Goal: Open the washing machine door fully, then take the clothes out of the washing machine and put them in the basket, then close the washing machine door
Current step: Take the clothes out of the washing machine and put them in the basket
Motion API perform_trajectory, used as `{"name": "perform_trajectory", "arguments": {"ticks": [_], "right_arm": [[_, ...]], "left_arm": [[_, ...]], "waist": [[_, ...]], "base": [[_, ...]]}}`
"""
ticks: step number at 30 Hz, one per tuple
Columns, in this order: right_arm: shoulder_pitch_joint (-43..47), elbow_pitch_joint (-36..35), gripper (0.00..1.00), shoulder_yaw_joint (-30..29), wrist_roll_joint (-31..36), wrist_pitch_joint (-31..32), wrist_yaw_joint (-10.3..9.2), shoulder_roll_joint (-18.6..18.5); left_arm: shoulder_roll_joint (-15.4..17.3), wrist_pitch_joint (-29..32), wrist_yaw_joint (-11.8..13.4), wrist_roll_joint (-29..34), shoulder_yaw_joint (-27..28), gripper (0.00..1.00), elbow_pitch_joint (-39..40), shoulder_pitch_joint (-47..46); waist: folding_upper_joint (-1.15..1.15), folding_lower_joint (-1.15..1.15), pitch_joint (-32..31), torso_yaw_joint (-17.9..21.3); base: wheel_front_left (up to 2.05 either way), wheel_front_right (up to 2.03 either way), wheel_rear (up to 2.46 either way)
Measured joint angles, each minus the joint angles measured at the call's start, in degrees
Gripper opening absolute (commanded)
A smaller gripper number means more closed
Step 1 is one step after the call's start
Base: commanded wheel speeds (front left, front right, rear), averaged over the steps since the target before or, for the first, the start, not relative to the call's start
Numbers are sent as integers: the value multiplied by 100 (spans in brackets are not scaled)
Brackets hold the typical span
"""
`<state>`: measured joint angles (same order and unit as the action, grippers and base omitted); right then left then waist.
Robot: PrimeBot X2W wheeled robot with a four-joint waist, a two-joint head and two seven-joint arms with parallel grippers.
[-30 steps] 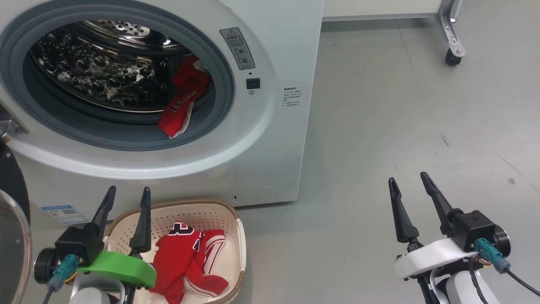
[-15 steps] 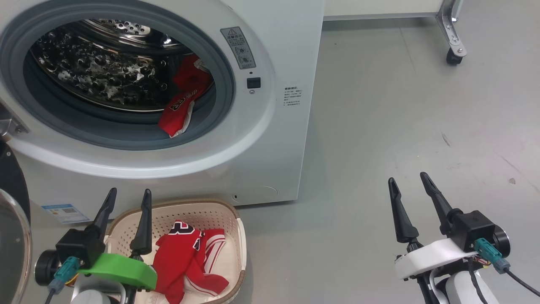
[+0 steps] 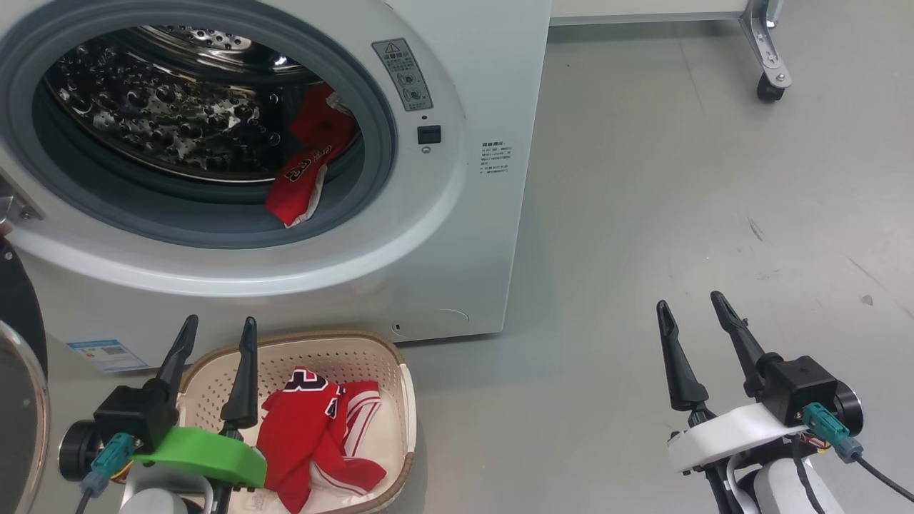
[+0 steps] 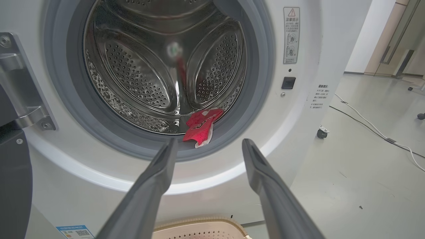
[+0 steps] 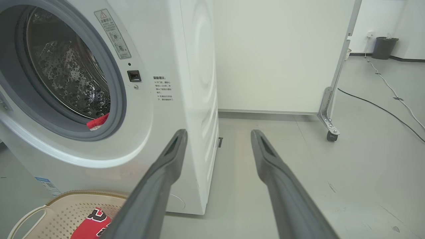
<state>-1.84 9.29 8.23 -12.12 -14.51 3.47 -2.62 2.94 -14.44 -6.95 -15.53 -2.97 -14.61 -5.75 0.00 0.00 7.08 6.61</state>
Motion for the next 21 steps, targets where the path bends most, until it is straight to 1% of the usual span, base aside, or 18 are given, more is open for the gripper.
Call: {"name": "perform_trajectory", "arguments": {"ticks": [14, 21], "right_arm": [[-3, -41, 100, 91, 10, 0, 0, 2], [-16, -133, 100, 181, 75, 0, -1, 4]], "left_arm": [[4, 0, 0, 46, 13, 100, 73, -1], [214, 1, 2, 94, 142, 100, 153, -41]], "waist": [[0, 0, 349, 56], [0, 0, 698, 163]], "base": [[0, 0, 0], [0, 0, 0]]}}
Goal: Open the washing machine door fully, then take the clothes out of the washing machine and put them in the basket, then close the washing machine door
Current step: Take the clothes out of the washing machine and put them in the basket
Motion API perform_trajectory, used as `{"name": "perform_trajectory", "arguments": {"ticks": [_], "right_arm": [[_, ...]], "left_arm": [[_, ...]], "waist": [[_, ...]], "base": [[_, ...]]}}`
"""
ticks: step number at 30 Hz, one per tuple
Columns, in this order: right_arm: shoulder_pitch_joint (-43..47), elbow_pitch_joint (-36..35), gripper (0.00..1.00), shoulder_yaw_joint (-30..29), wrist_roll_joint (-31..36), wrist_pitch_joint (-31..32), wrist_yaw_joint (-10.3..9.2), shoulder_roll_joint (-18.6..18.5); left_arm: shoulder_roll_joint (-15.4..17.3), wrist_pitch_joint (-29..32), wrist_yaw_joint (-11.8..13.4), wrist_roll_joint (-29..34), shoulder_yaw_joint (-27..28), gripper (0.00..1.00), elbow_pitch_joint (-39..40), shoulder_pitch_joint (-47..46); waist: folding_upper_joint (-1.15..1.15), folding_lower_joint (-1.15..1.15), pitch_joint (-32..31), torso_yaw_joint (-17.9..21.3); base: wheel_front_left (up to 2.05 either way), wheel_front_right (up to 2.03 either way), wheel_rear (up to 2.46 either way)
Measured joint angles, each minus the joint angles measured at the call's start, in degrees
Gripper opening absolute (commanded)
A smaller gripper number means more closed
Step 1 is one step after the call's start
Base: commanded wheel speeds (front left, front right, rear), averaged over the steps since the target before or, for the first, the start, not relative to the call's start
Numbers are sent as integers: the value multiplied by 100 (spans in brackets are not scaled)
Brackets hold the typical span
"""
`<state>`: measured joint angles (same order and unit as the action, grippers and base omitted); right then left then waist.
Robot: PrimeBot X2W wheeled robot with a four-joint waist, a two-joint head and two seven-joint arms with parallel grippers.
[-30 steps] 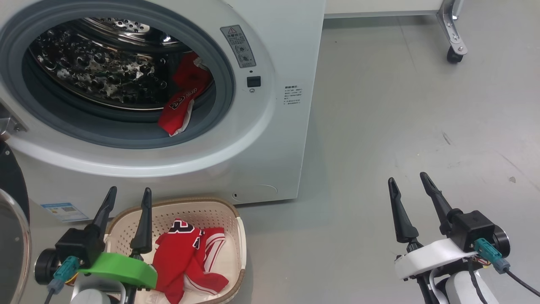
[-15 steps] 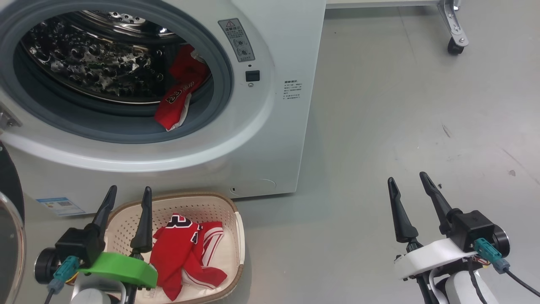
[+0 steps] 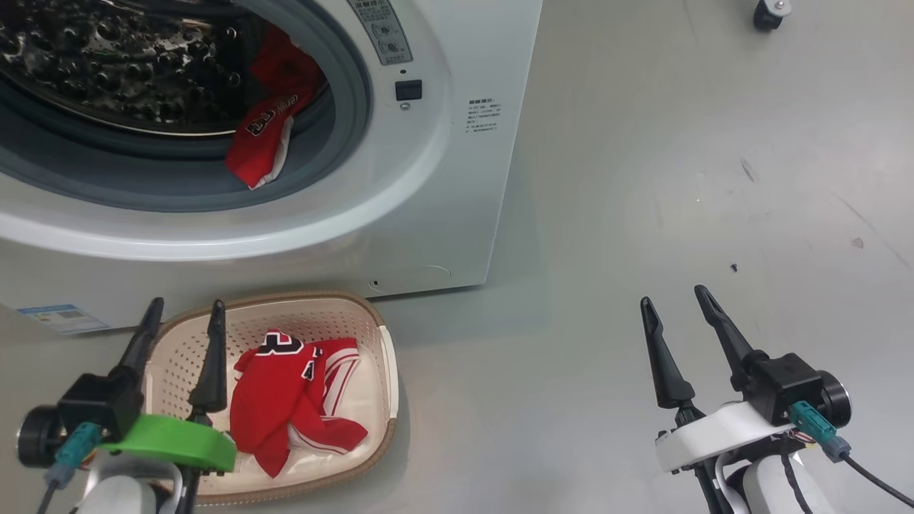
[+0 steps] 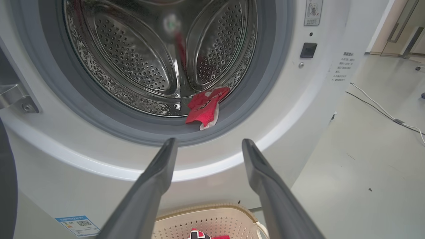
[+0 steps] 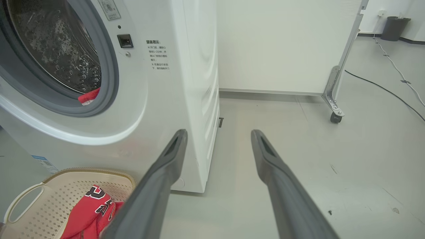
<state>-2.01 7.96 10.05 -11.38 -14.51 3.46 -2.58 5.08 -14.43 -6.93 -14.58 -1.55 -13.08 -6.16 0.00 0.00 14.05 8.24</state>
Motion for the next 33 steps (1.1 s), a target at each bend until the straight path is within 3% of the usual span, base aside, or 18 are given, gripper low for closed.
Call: {"name": "perform_trajectory", "arguments": {"ticks": [15, 33], "right_arm": [[-238, -200, 100, 337, -85, 0, -44, 3], [-466, -352, 100, 812, -595, 0, -256, 10]], "left_arm": [[714, 766, 0, -189, 489, 100, 230, -1453], [1396, 2464, -1, -330, 223, 100, -570, -2937]], "waist": [[0, 0, 878, 539], [0, 0, 1511, 1416]], "base": [[0, 0, 0], [0, 0, 0]]}}
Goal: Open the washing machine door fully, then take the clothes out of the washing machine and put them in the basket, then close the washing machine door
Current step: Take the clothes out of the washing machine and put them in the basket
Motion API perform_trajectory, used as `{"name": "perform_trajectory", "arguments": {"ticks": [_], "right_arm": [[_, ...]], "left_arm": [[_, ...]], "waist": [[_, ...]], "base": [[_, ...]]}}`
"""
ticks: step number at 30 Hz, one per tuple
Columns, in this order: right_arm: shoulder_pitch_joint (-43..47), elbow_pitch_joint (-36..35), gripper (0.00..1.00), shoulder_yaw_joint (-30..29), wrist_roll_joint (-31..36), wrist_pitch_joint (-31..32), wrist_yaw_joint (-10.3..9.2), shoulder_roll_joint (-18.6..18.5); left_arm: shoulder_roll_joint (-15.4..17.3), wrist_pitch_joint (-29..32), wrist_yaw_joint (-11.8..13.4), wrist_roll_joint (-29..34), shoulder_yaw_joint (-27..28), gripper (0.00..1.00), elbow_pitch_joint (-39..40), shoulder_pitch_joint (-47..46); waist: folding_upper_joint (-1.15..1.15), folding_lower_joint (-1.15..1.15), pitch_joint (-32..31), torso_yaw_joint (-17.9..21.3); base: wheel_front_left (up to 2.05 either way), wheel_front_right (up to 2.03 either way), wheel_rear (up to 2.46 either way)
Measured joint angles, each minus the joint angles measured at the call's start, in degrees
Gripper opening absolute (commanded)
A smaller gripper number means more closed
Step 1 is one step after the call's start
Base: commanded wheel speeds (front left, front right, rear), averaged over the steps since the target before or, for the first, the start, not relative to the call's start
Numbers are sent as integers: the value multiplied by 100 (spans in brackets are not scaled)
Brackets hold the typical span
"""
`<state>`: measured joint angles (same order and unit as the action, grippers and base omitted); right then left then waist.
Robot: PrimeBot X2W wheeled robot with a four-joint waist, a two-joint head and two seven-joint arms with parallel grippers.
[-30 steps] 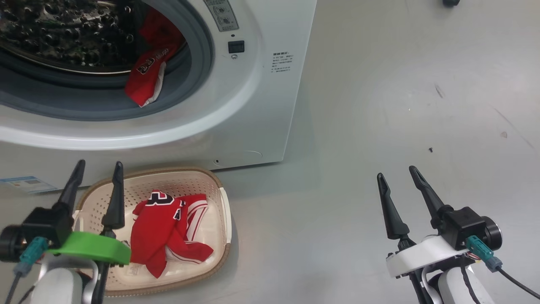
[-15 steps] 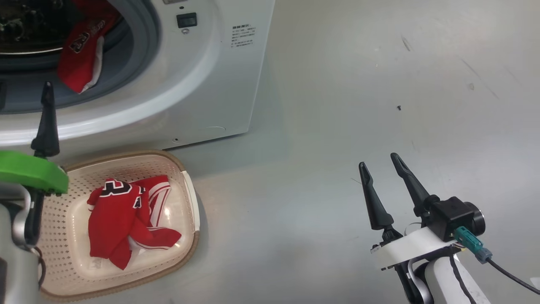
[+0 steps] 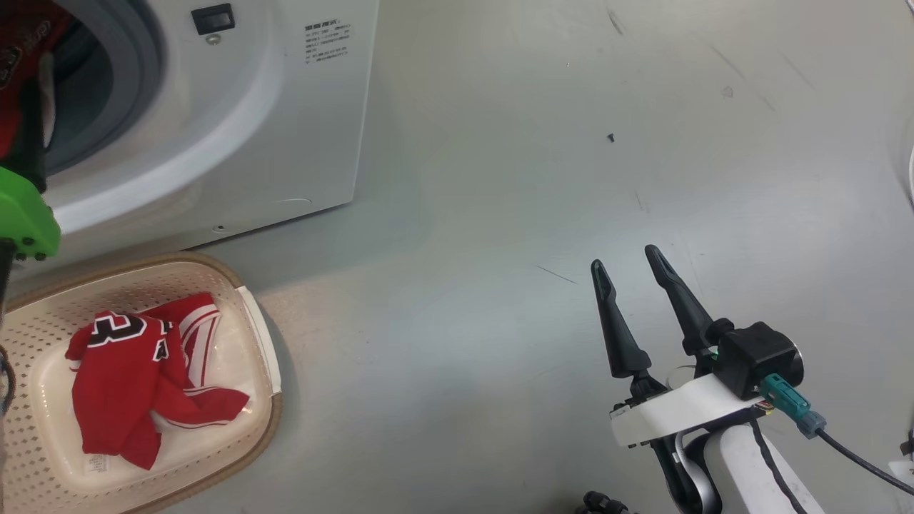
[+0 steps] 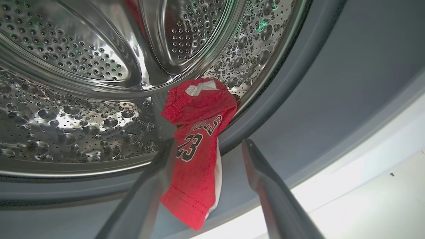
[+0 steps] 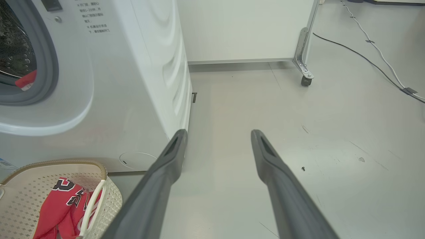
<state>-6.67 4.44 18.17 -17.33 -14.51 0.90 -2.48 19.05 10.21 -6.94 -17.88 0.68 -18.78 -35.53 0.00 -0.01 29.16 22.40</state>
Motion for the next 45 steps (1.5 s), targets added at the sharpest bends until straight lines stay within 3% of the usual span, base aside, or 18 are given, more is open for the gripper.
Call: {"name": "perform_trajectory", "arguments": {"ticks": [18, 22, 40, 41, 43, 45], "right_arm": [[-255, -138, 100, 283, -216, 0, -166, 14], [-263, -157, 100, 307, -249, 0, -259, 14], [-348, -167, 100, 457, -249, 0, -335, 16], [-348, -167, 100, 461, -249, 0, -344, 16], [-348, -167, 100, 466, -249, 0, -356, 16], [-349, -167, 100, 467, -249, 0, -357, 16]], "left_arm": [[366, 900, 0, 178, -145, 100, -911, -1029], [376, 976, 0, 178, -142, 100, -1103, -1232], [494, 1148, -42, 233, -187, 100, -1720, -1774], [480, 1148, -45, 221, -182, 90, -1761, -1801], [461, 1148, -46, 198, -176, 6, -1818, -1842], [433, 1147, -46, 197, -186, 0, -1872, -1892]], "waist": [[0, 0, 399, 483], [0, 0, 452, 545], [0, 1, 553, 676], [0, 1, 553, 680], [0, 1, 553, 686], [0, 1, 552, 688]], "base": [[0, 0, 0], [0, 0, 0], [0, 0, 0], [0, 0, 0], [0, 0, 0], [0, 0, 0]]}}
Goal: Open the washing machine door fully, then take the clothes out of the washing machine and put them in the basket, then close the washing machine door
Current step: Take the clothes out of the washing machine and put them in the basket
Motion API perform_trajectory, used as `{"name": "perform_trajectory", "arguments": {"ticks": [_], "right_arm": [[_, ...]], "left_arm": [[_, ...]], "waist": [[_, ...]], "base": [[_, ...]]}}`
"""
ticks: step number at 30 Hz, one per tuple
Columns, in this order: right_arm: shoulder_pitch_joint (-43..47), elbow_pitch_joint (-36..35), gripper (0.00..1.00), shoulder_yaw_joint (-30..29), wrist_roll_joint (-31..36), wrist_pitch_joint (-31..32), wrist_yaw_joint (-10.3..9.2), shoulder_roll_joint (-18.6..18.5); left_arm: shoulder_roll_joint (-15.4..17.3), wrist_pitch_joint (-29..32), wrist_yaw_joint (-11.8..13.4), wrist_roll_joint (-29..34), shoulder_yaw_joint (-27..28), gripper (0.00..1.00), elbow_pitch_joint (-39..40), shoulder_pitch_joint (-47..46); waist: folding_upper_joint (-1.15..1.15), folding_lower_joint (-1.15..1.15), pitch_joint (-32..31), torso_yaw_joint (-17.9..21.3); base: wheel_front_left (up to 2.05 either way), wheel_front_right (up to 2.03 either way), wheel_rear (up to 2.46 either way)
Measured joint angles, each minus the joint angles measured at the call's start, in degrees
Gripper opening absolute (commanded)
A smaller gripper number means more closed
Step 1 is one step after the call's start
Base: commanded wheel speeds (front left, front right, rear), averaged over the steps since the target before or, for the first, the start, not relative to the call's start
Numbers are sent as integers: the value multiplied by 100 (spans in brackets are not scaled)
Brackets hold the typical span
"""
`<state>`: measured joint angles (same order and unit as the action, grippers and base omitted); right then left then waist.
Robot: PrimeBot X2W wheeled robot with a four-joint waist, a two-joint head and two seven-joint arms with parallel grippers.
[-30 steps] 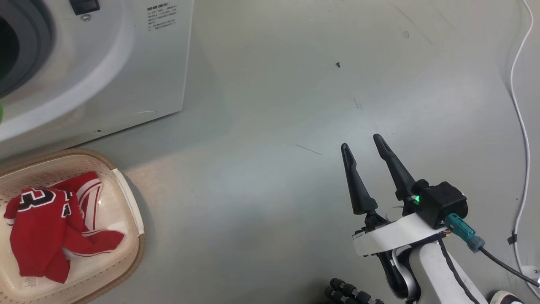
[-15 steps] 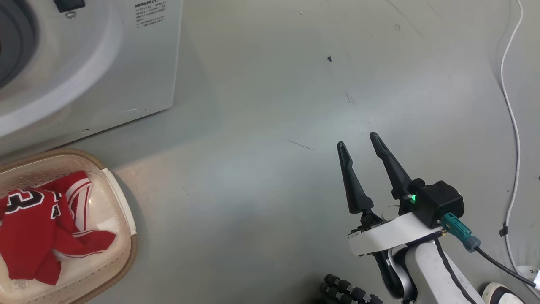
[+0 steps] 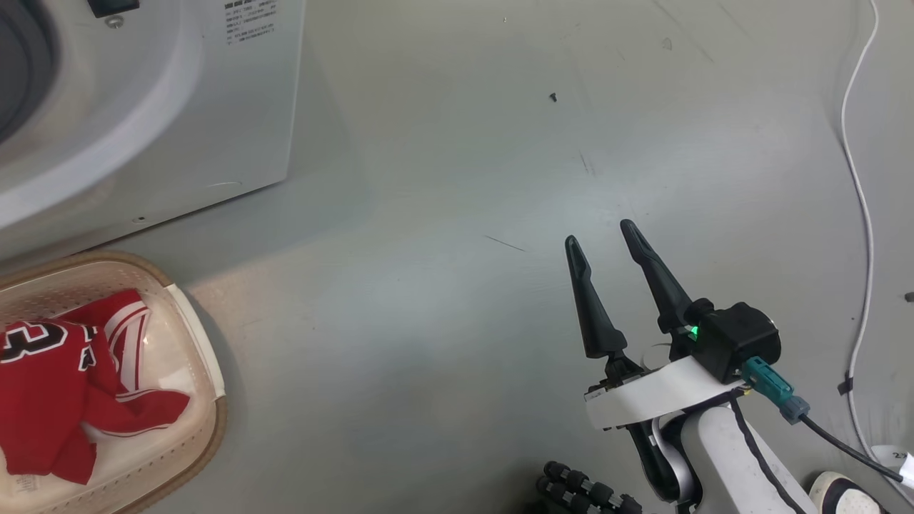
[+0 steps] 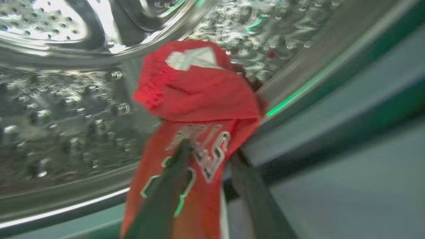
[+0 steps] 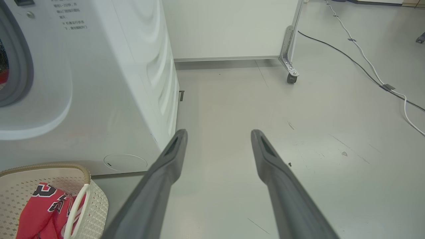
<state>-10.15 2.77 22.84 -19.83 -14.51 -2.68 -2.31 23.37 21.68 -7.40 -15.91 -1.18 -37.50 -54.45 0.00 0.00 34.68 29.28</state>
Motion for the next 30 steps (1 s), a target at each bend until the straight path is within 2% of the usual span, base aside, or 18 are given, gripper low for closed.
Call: {"name": "perform_trajectory", "arguments": {"ticks": [3, 23, 30], "right_arm": [[-5, 8, 100, 2, 0, 0, -8, -2], [-86, 115, 100, -127, 87, 0, -45, 0], [-99, 191, 100, -218, 191, 0, -44, -1]], "left_arm": [[-85, -12, 111, 5, -11, 0, -260, -193], [-330, -603, 97, 2, -185, 0, -802, -283], [-584, -995, 53, -118, -238, 0, -953, -266]], "waist": [[0, -1, -1, -6], [0, -1, -261, -292], [0, 0, -469, -436]], "base": [[0, 0, 0], [0, 0, 0], [0, 0, 0]]}}
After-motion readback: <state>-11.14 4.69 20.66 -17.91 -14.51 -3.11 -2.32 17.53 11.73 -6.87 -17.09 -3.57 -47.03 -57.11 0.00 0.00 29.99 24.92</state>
